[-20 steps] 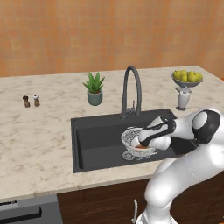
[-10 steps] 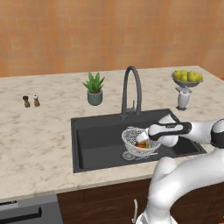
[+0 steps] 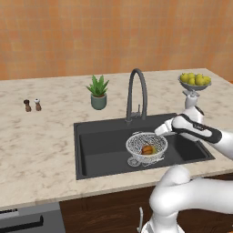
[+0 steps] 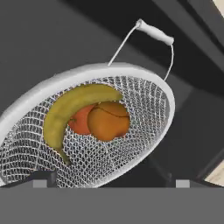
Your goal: Put the colander in the sink, put the orange, banana, peach in the colander, and turn on the sink faucet and pour water over the colander.
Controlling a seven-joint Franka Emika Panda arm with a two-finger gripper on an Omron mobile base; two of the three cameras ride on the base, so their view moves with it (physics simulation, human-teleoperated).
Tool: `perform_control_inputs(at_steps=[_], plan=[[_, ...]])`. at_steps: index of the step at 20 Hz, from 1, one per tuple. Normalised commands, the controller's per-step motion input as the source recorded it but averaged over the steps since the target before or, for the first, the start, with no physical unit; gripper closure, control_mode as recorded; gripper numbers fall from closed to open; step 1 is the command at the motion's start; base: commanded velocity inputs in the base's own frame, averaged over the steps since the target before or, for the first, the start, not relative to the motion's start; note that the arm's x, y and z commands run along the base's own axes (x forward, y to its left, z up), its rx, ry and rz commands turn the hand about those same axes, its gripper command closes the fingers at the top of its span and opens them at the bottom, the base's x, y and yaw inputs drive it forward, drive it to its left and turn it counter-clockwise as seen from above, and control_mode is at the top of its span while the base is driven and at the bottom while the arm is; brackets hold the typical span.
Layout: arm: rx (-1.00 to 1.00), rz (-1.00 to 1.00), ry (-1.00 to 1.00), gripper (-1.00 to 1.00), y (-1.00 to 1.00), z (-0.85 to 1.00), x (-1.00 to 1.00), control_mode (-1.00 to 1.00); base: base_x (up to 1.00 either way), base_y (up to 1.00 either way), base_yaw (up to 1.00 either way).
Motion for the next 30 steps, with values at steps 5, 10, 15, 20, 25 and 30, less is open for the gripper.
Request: perform_control_inputs(at_steps=[5, 10, 15, 20, 25, 30], plan=[[0.39, -0.22, 0.08, -1.0, -0.55, 0.67, -0.41, -1.0, 0.0, 0.0, 0.0], [0.5, -0.41, 0.09, -1.0, -0.29, 0.62, -0.03, -1.0, 0.0, 0.0, 0.0], [0.33, -0.37, 0.3, -1.0, -0.47, 0.3, -0.06, -1.0, 0.0, 0.0, 0.0], [0.12, -0.28, 0.6, -1.0, -0.21, 0.51, 0.21, -1.0, 0.0, 0.0, 0.0], [0.42, -0.37, 0.17, -1.0, 0.01, 0.41, 0.24, -1.0, 0.0, 0.0, 0.0], [0.58, -0.42, 0.1, -1.0, 0.01, 0.2, 0.01, -1.0, 0.0, 0.0, 0.0]])
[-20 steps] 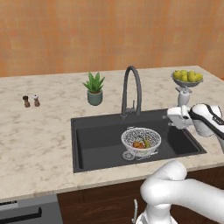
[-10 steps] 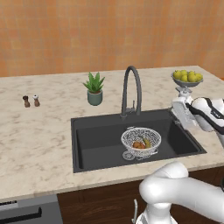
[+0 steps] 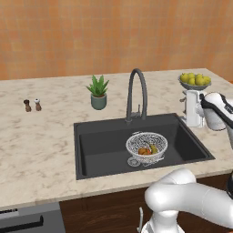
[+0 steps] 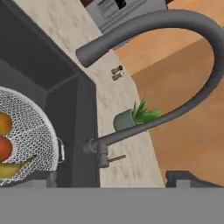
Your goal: Put the colander in the sink, put the orange, banana, peach in the colander, and turn on the sink faucet and pour water over the colander.
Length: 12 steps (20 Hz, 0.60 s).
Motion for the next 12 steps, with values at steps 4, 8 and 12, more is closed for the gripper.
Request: perform_control_inputs(at_steps=[4, 8, 12], plan=[[0.49, -0.39, 0.2, -1.0, 0.11, 0.37, 0.13, -1.0, 0.0, 0.0, 0.0], [0.47, -0.34, 0.27, -1.0, 0.07, 0.54, 0.28, -1.0, 0.0, 0.0, 0.0], [0.41, -0.25, 0.34, -1.0, 0.0, 0.64, 0.5, -1.0, 0.0, 0.0, 0.0]])
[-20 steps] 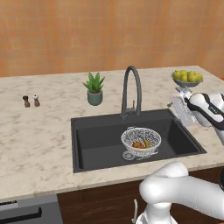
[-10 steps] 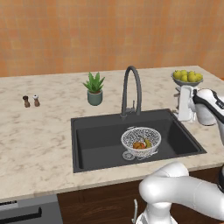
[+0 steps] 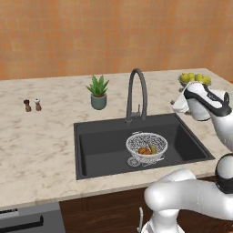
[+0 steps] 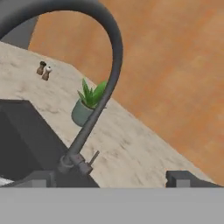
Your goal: Put the colander in the sink, put the orange, banana, peach in the colander, and turn on the sink faucet and pour water over the colander.
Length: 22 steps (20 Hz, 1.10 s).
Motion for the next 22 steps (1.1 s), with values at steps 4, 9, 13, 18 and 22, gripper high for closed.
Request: perform_control_inputs(at_steps=[4, 9, 13, 18, 22], plan=[[0.36, -0.22, 0.44, -1.0, 0.0, 0.62, 0.67, -1.0, 0.0, 0.0, 0.0], [0.39, -0.17, 0.5, -1.0, -0.13, 0.64, 0.78, -1.0, 0.0, 0.0, 0.0], [0.42, -0.03, 0.19, -1.0, -0.38, -0.29, 0.59, -1.0, 0.0, 0.0, 0.0], [0.37, 0.0, -0.18, -1.0, -0.31, -0.99, 0.13, -1.0, 0.0, 0.0, 0.0], [0.21, 0.01, -0.14, -1.0, -0.03, -0.63, 0.34, -1.0, 0.0, 0.0, 0.0]])
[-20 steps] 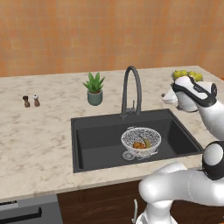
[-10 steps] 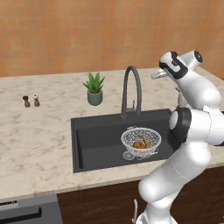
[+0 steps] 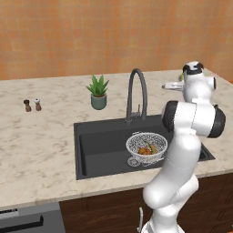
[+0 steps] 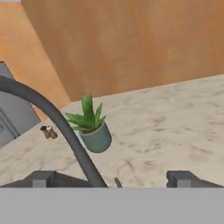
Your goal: Put the colander in the sink, put the orange, banana, peach in the colander, and turn on the sink faucet and pour water over the colander.
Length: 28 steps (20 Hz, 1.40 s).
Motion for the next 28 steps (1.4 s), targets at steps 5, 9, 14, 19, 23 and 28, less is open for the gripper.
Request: perform_control_inputs(at_steps=[5, 9, 14, 19, 23, 28], plan=[[0.12, 0.06, -0.01, -1.0, 0.02, -0.39, 0.31, -1.0, 0.0, 0.0, 0.0], [0.05, 0.1, -0.08, -1.0, 0.24, -0.36, 0.05, -1.0, 0.0, 0.0, 0.0], [0.0, 0.12, -0.25, -1.0, 0.37, -0.57, 0.0, -1.0, 0.0, 0.0, 0.0], [-0.15, 0.14, -0.42, -1.0, 0.18, -0.38, -0.1, -1.0, 0.0, 0.0, 0.0], [-0.26, 0.11, -0.34, -1.0, 0.22, -0.11, -0.04, -1.0, 0.0, 0.0, 0.0], [-0.11, 0.15, 0.01, -1.0, 0.38, 0.0, 0.0, -1.0, 0.0, 0.0, 0.0]])
